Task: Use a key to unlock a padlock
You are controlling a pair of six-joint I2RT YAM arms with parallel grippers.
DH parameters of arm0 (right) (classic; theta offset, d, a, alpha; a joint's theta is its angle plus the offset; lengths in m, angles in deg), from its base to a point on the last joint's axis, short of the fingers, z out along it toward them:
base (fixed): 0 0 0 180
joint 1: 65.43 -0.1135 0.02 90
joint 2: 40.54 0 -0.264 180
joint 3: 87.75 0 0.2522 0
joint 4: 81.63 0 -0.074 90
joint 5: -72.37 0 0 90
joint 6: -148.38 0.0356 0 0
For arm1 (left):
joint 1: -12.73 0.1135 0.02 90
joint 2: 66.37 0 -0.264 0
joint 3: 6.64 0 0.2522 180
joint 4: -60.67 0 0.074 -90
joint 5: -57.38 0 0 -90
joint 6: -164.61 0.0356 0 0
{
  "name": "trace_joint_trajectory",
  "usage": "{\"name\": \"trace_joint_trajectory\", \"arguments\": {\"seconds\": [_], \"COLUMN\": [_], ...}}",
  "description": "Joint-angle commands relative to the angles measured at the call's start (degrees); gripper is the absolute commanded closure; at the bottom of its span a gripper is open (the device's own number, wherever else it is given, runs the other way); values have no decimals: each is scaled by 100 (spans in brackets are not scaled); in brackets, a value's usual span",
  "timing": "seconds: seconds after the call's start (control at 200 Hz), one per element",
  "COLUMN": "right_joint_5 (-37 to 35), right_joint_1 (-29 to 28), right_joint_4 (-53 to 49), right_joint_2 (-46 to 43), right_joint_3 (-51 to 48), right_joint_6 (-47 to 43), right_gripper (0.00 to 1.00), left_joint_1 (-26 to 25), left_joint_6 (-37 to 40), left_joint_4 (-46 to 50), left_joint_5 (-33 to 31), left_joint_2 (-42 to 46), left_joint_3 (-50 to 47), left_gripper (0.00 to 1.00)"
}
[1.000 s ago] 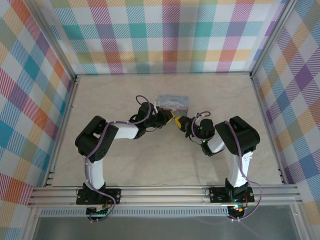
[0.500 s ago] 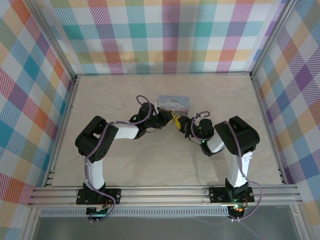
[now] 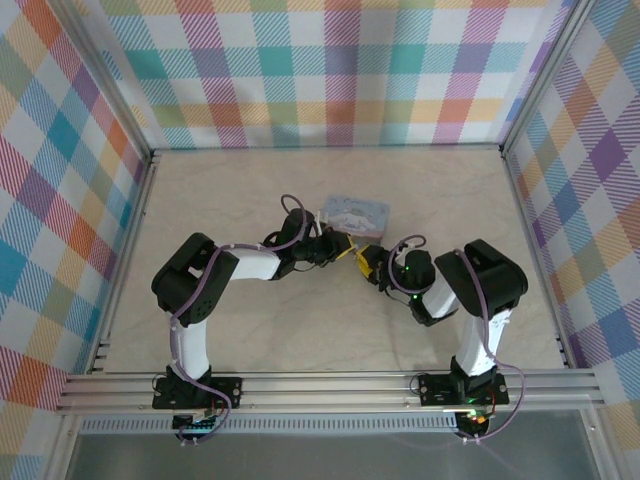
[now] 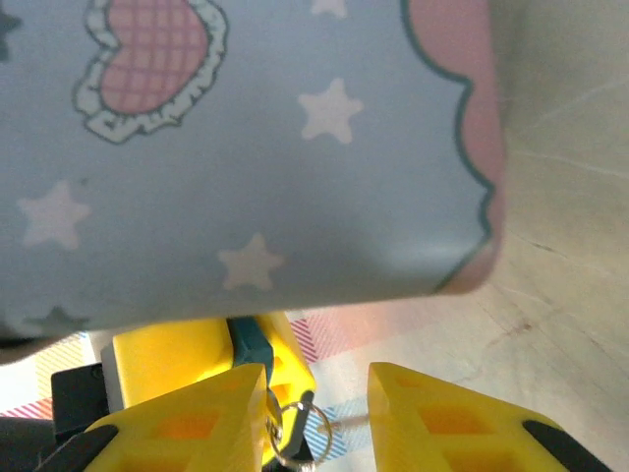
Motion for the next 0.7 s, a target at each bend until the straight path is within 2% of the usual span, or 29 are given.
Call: {"name": "trace_joint_trajectory", "arguments": {"seconds": [0.0, 0.12, 0.32, 0.42, 0.54, 0.695], "right_joint_5": [116, 107, -218, -314, -110, 152], "right_joint_1": [47, 58, 45, 37, 23, -11], "right_joint_4": [-678, -1701, -5151, -6253, -6961, -7116], "right_joint_2": [-427, -1182, -3005, -3475, -3479, -3348], "right_joint_3": [-150, -207, 342, 728, 1255, 1580], "right_joint_6": [-542, -1075, -2681, -3471, -4467, -5481], "right_gripper": [66, 65, 65, 66, 66, 67], "left_joint_1": [-23, -27, -30, -23, -26, -22], "left_joint_6": [78, 62, 50, 30, -19, -19], "left_joint_4": [-279, -268, -244, -235, -227, -123], "left_joint_5": [146, 99, 119, 158, 211, 258], "left_joint_2": [178, 191, 208, 213, 217, 270], "left_joint_3": [111, 107, 160, 168, 185, 219], "left_gripper": [100, 100, 100, 100, 100, 100]}}
